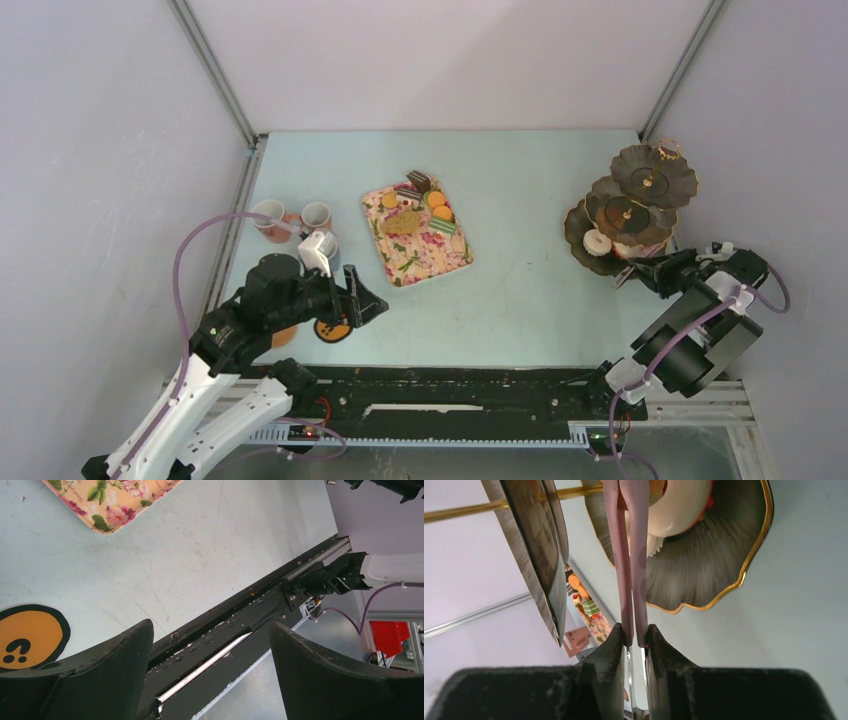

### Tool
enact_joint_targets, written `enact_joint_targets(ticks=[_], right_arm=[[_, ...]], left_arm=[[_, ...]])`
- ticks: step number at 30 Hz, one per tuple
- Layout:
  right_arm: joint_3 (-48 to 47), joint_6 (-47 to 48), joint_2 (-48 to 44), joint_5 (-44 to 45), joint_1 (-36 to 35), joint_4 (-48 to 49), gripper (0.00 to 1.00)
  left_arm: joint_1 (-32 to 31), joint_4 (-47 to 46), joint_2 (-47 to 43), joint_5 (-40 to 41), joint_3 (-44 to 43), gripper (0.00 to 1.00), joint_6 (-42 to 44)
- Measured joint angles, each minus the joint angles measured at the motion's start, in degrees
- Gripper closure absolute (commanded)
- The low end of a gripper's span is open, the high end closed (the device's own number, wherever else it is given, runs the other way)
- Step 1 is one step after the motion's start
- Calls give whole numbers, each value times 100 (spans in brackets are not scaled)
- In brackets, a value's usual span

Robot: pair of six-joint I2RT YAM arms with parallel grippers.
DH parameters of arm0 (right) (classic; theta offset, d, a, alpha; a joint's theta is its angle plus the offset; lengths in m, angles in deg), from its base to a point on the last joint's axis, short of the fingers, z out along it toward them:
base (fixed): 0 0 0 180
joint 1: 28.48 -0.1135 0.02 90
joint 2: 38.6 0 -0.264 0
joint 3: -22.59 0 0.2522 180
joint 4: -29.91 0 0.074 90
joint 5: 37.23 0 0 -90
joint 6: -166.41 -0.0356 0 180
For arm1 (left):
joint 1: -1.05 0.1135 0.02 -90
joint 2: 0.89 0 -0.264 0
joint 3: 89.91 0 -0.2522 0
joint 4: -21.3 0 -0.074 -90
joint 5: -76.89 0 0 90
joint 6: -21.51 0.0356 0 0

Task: Serve the afternoon tea
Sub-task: Place the desert on the desert table.

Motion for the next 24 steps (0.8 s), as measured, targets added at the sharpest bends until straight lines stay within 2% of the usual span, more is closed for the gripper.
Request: enact_joint_targets(ticks=[7, 13, 24], right_arm=[[-450, 275, 785, -236, -28, -24, 88], [-540, 400, 1150, -289, -96, -15, 86], [-949, 302, 1596, -341, -385, 79, 70]], left_arm=[[-22, 22, 17, 2, 0, 9, 22], [-22, 17, 90, 0, 0, 10, 22], [-22, -17, 387, -4, 0, 10, 20]])
